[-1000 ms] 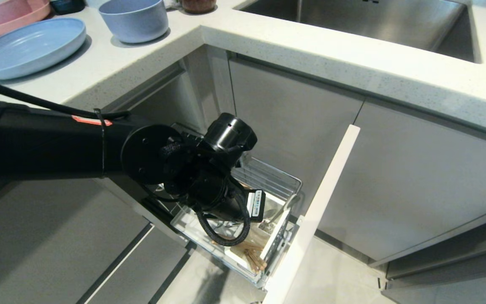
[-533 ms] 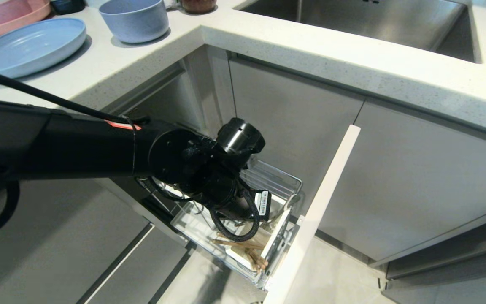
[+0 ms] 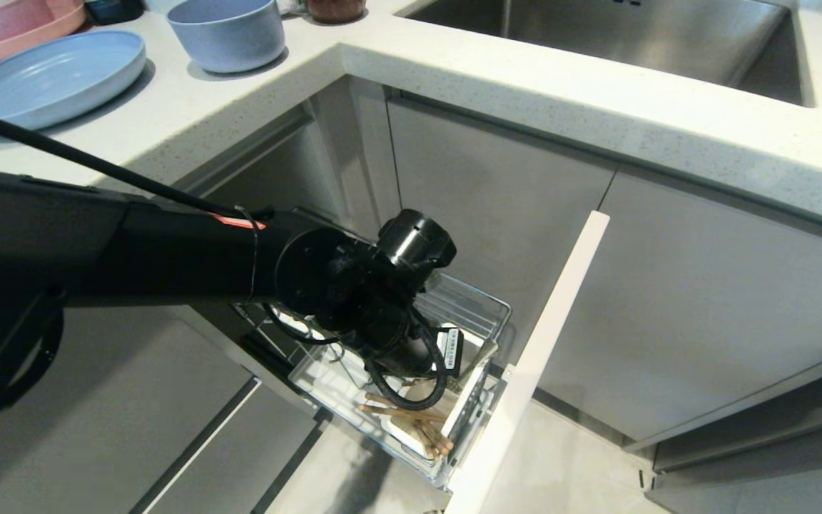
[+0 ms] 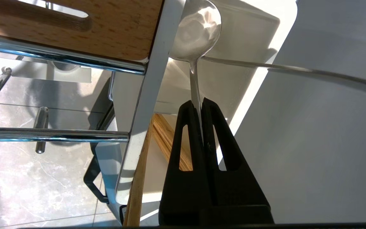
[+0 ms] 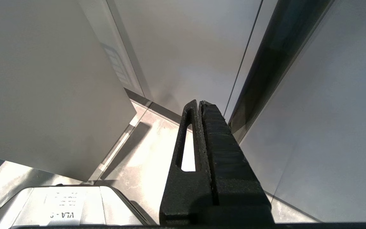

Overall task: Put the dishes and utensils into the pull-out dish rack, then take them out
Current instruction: Pick up the spoon and place it in the cupboard

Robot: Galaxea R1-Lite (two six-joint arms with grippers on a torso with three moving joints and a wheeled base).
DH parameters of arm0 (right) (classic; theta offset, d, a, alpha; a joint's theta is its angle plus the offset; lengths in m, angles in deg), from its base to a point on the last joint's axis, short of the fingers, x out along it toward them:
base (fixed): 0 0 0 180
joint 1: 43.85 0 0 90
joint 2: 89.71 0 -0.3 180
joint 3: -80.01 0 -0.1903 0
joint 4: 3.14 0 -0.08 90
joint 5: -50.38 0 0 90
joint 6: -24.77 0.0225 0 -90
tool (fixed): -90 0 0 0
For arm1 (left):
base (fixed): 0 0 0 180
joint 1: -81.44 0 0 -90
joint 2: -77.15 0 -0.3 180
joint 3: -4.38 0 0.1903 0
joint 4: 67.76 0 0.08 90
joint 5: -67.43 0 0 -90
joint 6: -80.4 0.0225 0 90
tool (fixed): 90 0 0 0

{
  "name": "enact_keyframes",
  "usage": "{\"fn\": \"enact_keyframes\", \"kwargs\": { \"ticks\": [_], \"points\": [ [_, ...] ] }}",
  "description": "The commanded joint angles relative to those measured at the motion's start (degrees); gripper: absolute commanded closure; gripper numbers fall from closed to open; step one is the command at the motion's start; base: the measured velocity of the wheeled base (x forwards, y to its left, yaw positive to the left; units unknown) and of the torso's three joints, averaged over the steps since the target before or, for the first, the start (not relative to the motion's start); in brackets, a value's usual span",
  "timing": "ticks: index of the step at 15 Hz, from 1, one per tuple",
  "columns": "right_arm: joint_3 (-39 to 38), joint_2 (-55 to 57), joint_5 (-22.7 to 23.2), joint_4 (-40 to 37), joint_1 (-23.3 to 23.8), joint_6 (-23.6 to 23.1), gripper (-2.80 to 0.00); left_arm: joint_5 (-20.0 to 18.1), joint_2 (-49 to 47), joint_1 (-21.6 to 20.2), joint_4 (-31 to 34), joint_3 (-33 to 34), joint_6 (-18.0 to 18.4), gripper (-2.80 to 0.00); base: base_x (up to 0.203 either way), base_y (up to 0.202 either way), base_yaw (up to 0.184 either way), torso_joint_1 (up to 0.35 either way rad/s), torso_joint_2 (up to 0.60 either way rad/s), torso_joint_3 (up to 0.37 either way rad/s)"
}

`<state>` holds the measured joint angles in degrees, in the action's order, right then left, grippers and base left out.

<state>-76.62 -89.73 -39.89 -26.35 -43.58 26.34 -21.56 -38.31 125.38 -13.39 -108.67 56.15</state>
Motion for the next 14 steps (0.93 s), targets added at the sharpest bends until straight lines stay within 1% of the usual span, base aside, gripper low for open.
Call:
{"fn": "enact_keyframes", "kwargs": {
  "ticks": [1,3,4,14],
  "points": [
    [-0.09,-0.24,0.00,0.02,0.00,0.01,0.00,0.04,0.06,0.01,0.20,0.04,-0.10,0.00,0.000,0.000,0.000,0.000,0.00,0.000],
    [-0.09,-0.19,0.00,0.02,0.00,0.01,0.00,0.04,0.14,0.01,0.23,0.04,-0.10,0.00,0.000,0.000,0.000,0.000,0.00,0.000],
    [-0.09,-0.24,0.00,0.02,0.00,0.01,0.00,0.04,0.14,0.01,0.20,0.10,-0.10,-2.80,0.000,0.000,0.000,0.000,0.00,0.000],
    [-0.09,-0.22,0.00,0.02,0.00,0.01,0.00,0.35,3.04,-0.48,0.20,-0.14,-0.36,-2.80,0.000,0.000,0.000,0.000,0.00,0.000]
  ]
}}
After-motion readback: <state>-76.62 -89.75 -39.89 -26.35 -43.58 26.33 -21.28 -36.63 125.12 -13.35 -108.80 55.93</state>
